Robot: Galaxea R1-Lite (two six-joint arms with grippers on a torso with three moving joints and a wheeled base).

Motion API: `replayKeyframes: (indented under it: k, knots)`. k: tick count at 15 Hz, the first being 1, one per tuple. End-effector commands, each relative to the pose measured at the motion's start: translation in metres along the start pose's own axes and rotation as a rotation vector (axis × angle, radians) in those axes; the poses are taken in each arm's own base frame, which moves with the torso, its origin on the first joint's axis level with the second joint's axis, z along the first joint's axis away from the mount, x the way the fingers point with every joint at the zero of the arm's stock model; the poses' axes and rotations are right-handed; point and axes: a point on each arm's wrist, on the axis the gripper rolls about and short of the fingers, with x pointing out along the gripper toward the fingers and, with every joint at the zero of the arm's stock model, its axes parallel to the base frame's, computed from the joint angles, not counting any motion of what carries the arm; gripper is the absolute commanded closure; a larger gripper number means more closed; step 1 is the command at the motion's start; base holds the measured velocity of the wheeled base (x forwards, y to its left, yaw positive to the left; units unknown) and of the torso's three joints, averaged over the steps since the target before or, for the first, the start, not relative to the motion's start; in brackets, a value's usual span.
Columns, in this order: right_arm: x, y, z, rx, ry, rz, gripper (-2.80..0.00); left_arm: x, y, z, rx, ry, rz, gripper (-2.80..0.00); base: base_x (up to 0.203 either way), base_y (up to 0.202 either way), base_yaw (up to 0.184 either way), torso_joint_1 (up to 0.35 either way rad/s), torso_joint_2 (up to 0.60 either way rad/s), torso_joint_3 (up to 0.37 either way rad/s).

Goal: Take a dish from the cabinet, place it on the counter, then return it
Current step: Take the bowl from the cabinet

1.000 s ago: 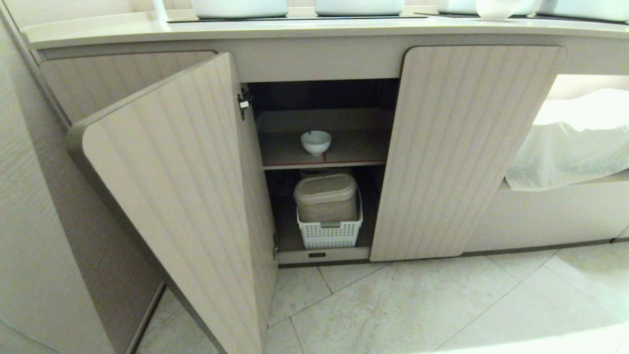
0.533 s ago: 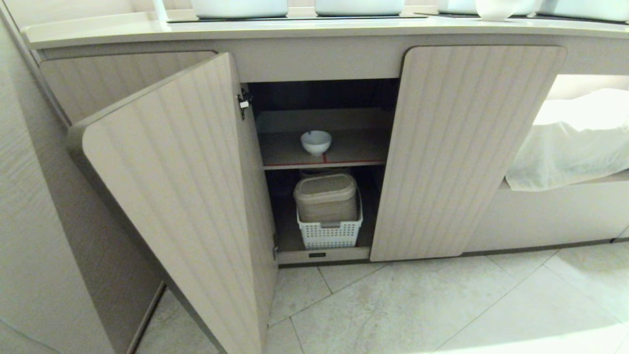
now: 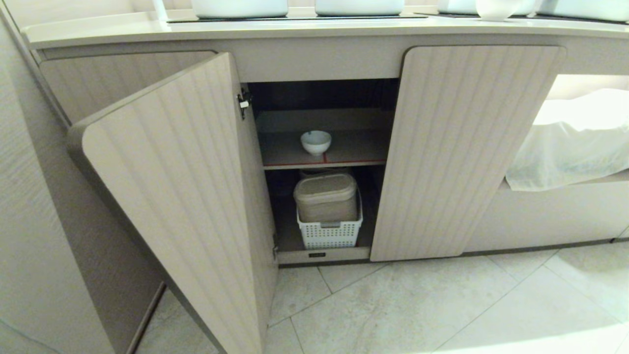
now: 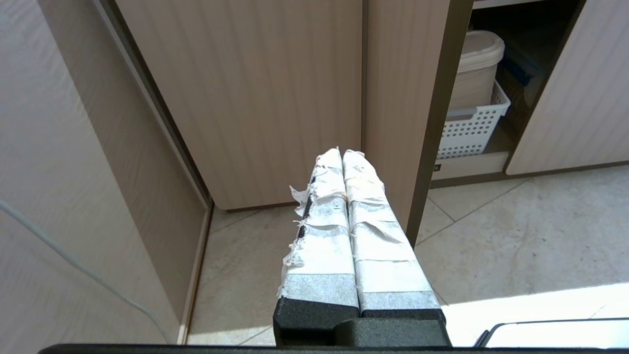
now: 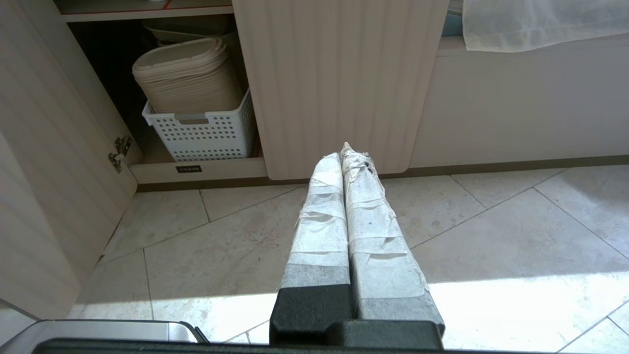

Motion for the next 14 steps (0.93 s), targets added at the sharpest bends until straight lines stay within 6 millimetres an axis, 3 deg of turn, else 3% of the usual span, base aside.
replayKeyframes:
  k: [1,14]
  knots:
    - [-0.0001,0.0000,0.0002,0.001,-0.001,0.000,0.00,0.0001,0.0000,0.0001,0.001,0.000,0.001,0.00,0.000,0.000,0.000,0.000,0.00,0.000]
    - [0.0001,0.0000,-0.0002,0.001,0.000,0.000,0.00,0.0001,0.0000,-0.0001,-0.006,0.002,0.001,0.00,0.000,0.000,0.000,0.000,0.00,0.000]
